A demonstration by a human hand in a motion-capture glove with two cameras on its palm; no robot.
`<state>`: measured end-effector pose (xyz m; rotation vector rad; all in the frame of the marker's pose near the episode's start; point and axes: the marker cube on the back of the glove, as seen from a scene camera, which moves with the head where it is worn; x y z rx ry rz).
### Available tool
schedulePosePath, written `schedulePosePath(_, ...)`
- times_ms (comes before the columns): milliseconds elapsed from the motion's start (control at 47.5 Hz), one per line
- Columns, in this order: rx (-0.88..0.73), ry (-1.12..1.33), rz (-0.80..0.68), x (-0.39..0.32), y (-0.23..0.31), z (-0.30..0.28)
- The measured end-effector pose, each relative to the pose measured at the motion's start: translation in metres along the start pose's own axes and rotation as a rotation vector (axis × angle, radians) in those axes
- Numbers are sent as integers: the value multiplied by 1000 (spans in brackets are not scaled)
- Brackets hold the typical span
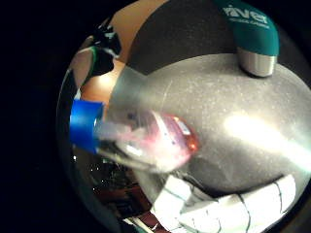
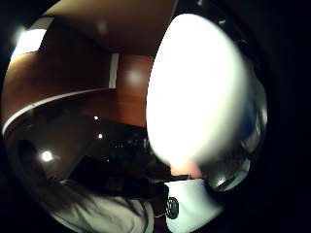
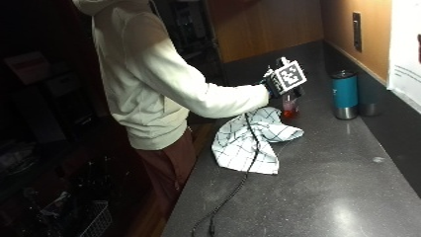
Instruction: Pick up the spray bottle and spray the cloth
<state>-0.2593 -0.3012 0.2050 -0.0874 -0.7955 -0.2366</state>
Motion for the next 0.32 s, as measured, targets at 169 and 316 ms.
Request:
schedulePosePath(169, 41, 4, -5, -9, 30, -24)
schedulePosePath(316, 111, 39, -21, -24, 43, -35)
